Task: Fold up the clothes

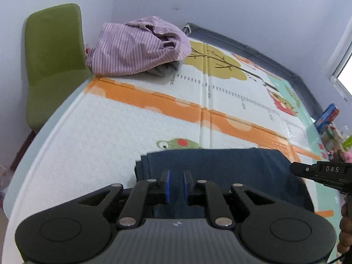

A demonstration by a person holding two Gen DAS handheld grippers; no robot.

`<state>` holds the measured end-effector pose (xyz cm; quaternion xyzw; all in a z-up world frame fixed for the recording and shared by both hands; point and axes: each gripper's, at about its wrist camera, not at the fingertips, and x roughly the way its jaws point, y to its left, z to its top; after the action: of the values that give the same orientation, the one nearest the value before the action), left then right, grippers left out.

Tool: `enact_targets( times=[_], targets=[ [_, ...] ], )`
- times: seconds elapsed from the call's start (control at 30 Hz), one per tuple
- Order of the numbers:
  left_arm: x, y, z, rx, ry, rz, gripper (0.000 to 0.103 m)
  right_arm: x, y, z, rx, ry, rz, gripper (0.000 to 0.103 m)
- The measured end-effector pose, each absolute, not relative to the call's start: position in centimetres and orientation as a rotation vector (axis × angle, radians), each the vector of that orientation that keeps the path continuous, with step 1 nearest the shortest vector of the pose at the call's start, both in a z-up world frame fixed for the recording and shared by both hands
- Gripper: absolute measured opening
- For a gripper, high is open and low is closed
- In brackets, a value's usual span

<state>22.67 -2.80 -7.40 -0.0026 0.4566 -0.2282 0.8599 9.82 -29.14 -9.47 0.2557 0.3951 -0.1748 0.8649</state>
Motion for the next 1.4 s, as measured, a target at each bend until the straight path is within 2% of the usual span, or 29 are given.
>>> enact_targets(
  times=[0.2,0.27,0.33,0.47,0.6,0.7,0.77,0.93,1.0,1.2,1.3,1.4],
  targets=[
    [24.6,-3.0,-9.2,0.028,0.990,-0.411,0.013,12.9,-29.5,-11.5,0.533,0.891,-0.361,0.006],
    [25.1,-2.8,-10.1,0.056,1.006,-0.378,0.024,13.7,-29.6,-12.4,0.531,0.905,-0.358,0.006],
    [25.6,-2.3,-10.9,0.039,1.029,-0.362,0.044,14.3,-29.8,-13.4,0.546,0.919,-0.350,0.006],
    [26.3,-1.2,-11.5,-0.013,1.053,-0.360,0.046,15.3,-29.9,-14.3,0.518,0.928,-0.344,0.005],
    [26.2,-1.3,-10.8,-0.014,1.043,-0.375,0.042,16.1,-29.5,-13.8,0.469,0.941,-0.348,0.005],
    [25.7,-1.2,-9.5,-0.031,1.021,-0.426,0.041,15.1,-29.5,-12.4,0.498,0.890,-0.340,0.013],
    [25.1,-1.1,-8.3,-0.037,0.991,-0.466,0.045,13.9,-29.7,-11.2,0.531,0.846,-0.325,0.025],
    [23.1,-1.6,-5.3,0.001,0.931,-0.519,0.058,10.5,-29.0,-7.5,0.536,0.756,-0.274,0.037],
    [22.3,-1.9,-4.2,0.025,0.911,-0.531,0.063,9.3,-28.4,-6.3,0.532,0.743,-0.259,0.039],
    [19.5,-2.2,-2.5,0.084,0.897,-0.548,0.070,6.1,-26.2,-3.9,0.514,0.757,-0.253,0.041],
    [18.1,-1.9,-2.2,0.090,0.904,-0.556,0.073,4.5,-24.9,-3.4,0.507,0.781,-0.268,0.043],
    [16.7,-1.5,-2.4,0.115,0.921,-0.563,0.081,3.1,-23.5,-3.7,0.487,0.818,-0.287,0.046]
  ],
)
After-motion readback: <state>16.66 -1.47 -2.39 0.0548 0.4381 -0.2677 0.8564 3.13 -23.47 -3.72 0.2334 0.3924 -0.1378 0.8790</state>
